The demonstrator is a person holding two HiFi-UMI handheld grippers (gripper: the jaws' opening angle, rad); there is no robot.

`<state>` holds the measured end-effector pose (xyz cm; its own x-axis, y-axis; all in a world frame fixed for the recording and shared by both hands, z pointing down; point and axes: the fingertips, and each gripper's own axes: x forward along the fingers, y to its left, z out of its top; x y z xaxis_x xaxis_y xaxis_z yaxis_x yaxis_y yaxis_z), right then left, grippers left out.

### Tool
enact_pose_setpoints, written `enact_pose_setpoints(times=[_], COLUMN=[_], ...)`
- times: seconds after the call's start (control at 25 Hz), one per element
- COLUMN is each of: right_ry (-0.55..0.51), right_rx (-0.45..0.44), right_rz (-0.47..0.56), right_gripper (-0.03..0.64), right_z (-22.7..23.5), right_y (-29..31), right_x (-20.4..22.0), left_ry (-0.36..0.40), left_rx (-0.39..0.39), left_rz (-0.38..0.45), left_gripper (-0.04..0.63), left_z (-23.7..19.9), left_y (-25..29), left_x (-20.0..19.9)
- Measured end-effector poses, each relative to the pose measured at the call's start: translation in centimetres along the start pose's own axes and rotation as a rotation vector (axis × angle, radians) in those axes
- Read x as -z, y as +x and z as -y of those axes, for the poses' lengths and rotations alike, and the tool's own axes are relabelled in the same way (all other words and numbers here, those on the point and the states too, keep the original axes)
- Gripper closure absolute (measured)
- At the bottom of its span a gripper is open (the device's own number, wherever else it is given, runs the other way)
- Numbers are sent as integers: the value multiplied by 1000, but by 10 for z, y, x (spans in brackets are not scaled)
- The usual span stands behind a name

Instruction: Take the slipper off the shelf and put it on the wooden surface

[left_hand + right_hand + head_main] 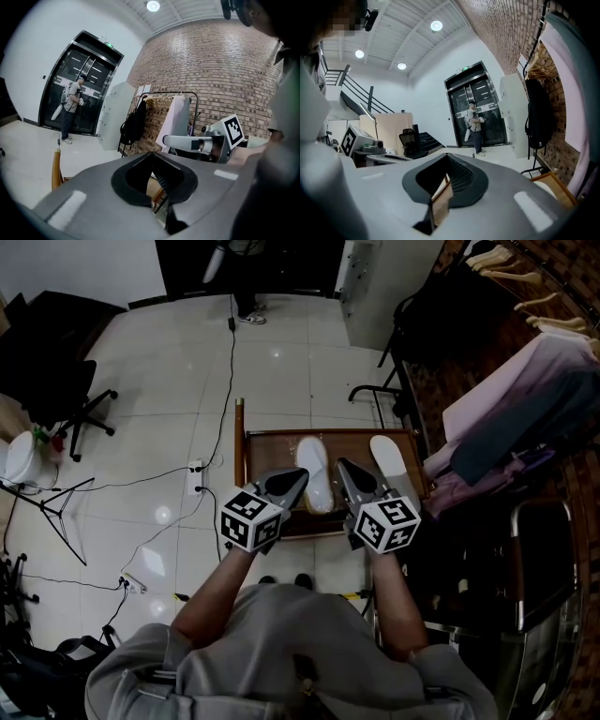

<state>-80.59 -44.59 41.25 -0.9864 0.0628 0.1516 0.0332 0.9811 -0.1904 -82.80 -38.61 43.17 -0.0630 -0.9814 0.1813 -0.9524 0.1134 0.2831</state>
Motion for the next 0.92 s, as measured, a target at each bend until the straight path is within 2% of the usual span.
enact_pose_setpoints(times=[0.92], right_ry=[35], right_rx=[-25], right_rz=[22], right_gripper=[617], right_z=[2], right_y=[-9], right_x=[0], left_ry=[7], left_rx=[0], left_rz=[-25], left_gripper=[592], left_z=[10], left_y=[6], left_x=[8])
